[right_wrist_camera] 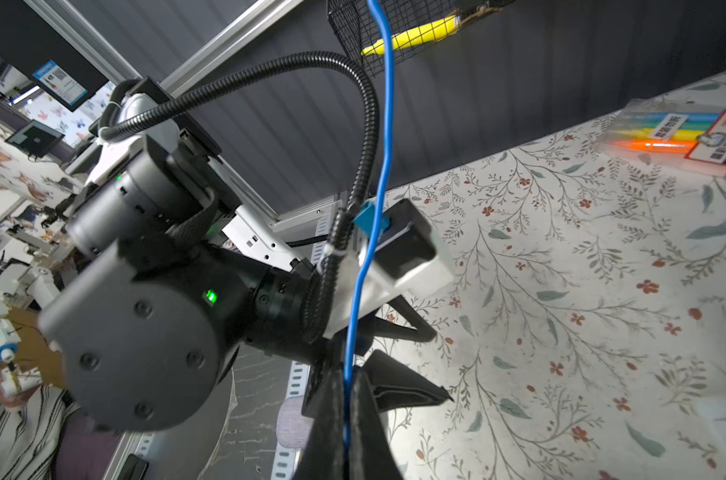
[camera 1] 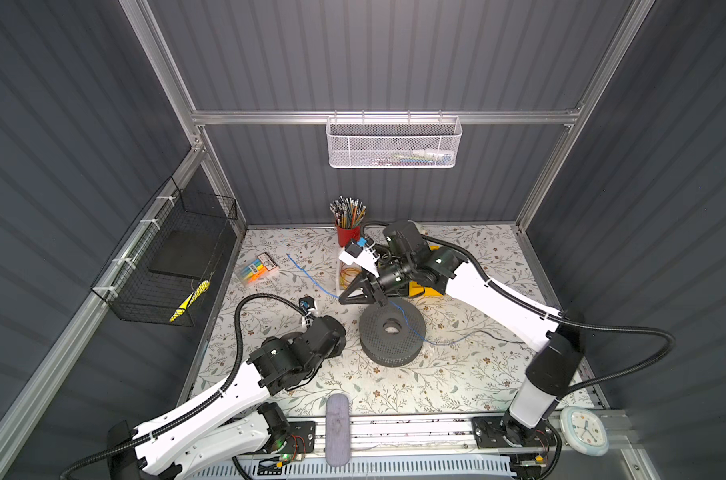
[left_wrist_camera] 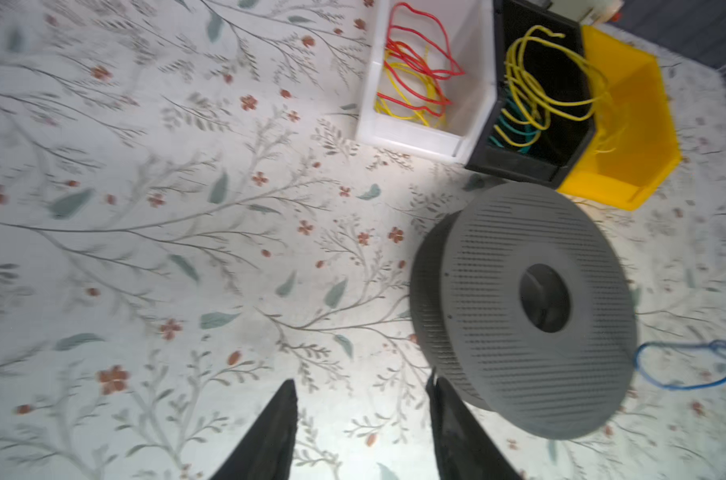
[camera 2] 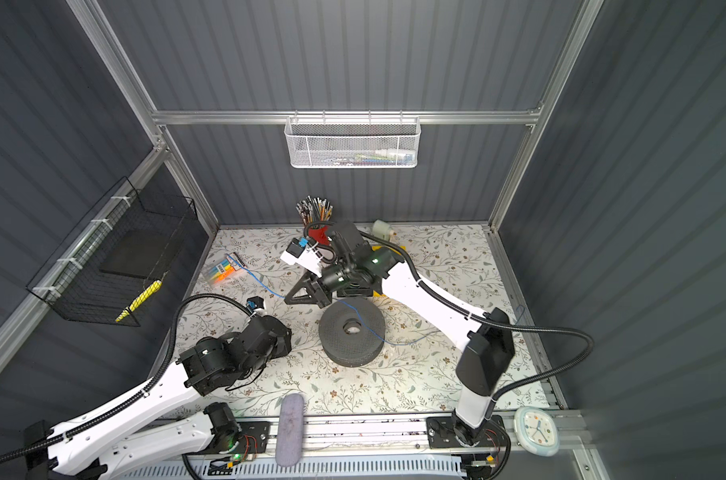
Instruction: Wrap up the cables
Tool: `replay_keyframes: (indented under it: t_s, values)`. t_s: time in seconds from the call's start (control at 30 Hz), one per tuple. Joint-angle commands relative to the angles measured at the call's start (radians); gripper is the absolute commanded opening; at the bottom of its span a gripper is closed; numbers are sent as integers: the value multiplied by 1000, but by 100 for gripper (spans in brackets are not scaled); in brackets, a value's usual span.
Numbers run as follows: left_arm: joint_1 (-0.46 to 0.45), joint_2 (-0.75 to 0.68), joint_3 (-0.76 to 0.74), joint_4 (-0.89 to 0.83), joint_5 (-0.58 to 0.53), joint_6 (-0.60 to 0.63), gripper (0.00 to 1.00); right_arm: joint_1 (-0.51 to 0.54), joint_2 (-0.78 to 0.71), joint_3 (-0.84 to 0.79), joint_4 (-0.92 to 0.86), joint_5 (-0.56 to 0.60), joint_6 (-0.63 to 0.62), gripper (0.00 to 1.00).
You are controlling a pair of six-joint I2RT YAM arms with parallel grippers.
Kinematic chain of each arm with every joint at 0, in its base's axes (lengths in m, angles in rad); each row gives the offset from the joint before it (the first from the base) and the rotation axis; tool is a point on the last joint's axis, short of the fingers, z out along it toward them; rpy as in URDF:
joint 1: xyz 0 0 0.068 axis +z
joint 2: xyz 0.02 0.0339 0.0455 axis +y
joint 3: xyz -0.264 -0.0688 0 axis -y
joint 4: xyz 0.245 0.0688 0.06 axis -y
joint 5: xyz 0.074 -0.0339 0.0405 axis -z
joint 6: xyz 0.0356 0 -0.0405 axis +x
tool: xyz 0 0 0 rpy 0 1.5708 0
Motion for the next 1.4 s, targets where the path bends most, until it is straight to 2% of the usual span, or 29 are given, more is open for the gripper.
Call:
replay_keyframes:
  t_s: [0.0,0.07,0.2,0.33,0.47,0.73,0.87,1.0,1.3,1.37]
  values:
    - [109,-30,-110,263,301,29,54,-39,-95,-166,330,12,158,0]
    - [181,-30,-176,393,464,24,54,-57,-132,-254,380,4,189,0]
    - [191,47,-184,491,586,78,56,-71,-157,-345,437,-37,238,0]
    - [197,91,-226,635,627,80,59,-92,-186,-492,754,-83,465,0]
    - [203,156,-252,687,623,75,59,-96,-188,-575,1011,-106,639,0]
    - [217,233,-314,810,621,57,58,-109,-120,-593,1280,-179,865,0]
    - [235,265,-354,915,657,38,57,-110,-79,-598,1357,-201,938,0]
    - [245,309,-370,988,690,28,50,-111,-51,-597,1398,-224,986,0]
    - [248,442,-398,1188,732,-23,38,-110,-33,-576,1362,-254,983,0]
    - [249,460,-406,1219,736,-36,33,-111,-34,-576,1352,-253,977,0]
